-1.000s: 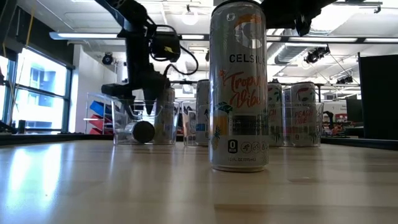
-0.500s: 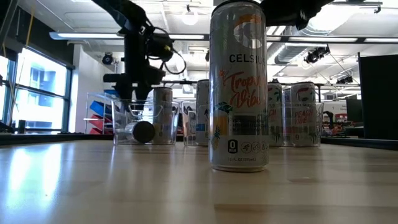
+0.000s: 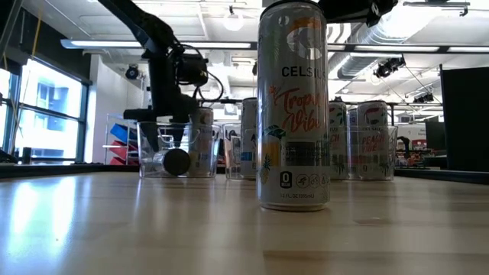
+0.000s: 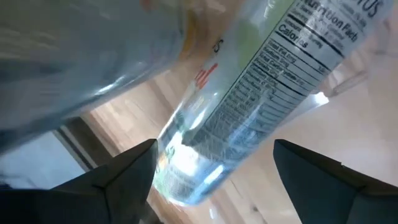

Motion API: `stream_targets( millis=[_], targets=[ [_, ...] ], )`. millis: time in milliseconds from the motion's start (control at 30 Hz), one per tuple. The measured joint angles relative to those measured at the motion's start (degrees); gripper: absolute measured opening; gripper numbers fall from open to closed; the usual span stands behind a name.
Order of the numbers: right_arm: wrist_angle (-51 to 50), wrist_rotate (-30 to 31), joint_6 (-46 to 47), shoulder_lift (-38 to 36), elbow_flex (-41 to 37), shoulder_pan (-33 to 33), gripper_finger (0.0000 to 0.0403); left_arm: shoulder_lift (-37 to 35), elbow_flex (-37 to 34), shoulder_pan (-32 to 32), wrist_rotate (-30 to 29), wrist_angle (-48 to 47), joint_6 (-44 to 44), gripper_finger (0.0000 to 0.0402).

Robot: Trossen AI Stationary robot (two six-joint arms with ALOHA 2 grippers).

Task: Sort soda cans
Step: Remove the white-yellow soda can from the left transparent bin

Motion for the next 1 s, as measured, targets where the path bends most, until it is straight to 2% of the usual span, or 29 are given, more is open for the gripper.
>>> stream_targets(
  millis=[167, 367, 500, 633, 800, 900, 1000],
  targets=[
    [0.0, -0.1, 0.0, 0.0, 0.0, 0.0, 0.0000, -0.4, -2.5, 0.0, 1.0, 4.3, 4.9, 0.0316],
    [0.2, -0.1, -0.6, 0.0, 0.0, 0.0, 0.0000, -0.2, -2.8, 0.2, 4.7, 4.9, 8.4, 0.0315],
    [0.2, -0.1, -0.1, 0.0, 0.0, 0.0, 0.0000, -0.2, -2.8, 0.2, 3.5, 5.0, 11.7, 0.0315],
    [0.2, -0.1, -0.2, 0.0, 0.0, 0.0, 0.0000, 0.2, -3.0, -0.5, -2.6, 7.4, 8.5, 0.0315],
    [0.2, -0.1, -0.5, 0.0, 0.0, -0.1, 0.0000, 0.0, -3.0, -0.5, -4.6, 6.3, 2.9, 0.0315],
    [0.2, -0.1, -0.4, 0.0, 0.0, -0.1, 0.0000, 0.0, -3.0, -0.1, -3.7, 5.5, -0.5, 0.0315],
    [0.3, -0.1, 1.0, 0.0, 0.0, -0.1, 0.0000, 0.0, -3.0, 0.0, -0.1, 4.4, -0.5, 0.0315]
  ],
)
